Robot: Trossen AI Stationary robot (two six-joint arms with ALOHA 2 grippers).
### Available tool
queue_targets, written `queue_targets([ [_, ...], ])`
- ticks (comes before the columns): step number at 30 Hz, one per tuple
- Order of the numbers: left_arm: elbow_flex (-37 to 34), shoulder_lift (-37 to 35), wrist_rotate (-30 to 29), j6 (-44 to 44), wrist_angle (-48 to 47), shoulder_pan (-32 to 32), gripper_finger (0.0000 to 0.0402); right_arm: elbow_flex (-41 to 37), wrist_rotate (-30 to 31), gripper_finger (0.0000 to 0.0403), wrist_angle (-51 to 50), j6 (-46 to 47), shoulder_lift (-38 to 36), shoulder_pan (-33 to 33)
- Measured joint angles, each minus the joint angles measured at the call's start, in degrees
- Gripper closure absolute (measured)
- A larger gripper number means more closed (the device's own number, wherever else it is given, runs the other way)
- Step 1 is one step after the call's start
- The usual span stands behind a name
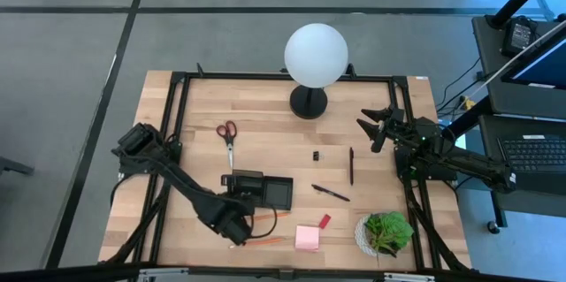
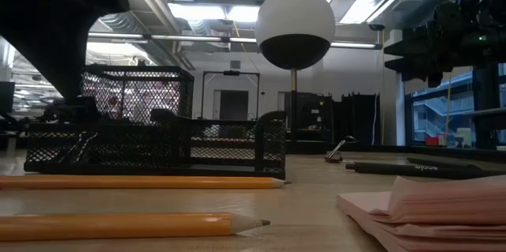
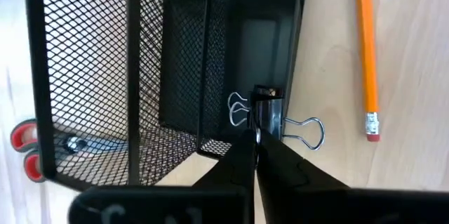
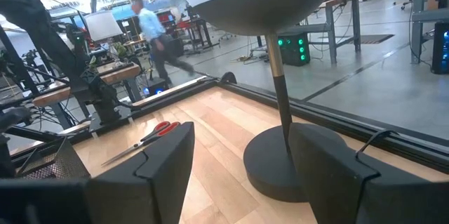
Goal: Pick and place office supplies into organizer
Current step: Put the bottom black binder clip into the black desk organizer
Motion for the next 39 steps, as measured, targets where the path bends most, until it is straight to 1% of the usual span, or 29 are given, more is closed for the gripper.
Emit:
queue_targets([
  [5,0.0,0.0,2.3,2.1,2.3,1.1,0.04,0.0,0.0,0.0167,0.0,0.0,0.0,0.0],
  [14,0.0,-0.1,3.3,2.7,2.3,3.5,0.04,0.0,0.0,0.0167,0.0,0.0,0.0,0.0],
  [18,0.0,-0.1,3.3,4.0,3.3,4.5,0.04,0.0,0.0,0.0167,0.0,0.0,0.0,0.0],
  [26,0.0,0.1,3.3,8.4,8.6,6.3,0.04,0.0,0.0,0.0167,0.0,0.0,0.0,0.0],
  [35,-0.1,0.2,3.6,8.4,8.9,7.0,0.04,0.0,0.0,0.0167,0.0,0.0,0.0,0.0],
  [39,-2.2,0.3,3.6,8.4,11.3,6.9,0.04,0.0,0.0,0.0167,0.0,0.0,0.0,0.0],
])
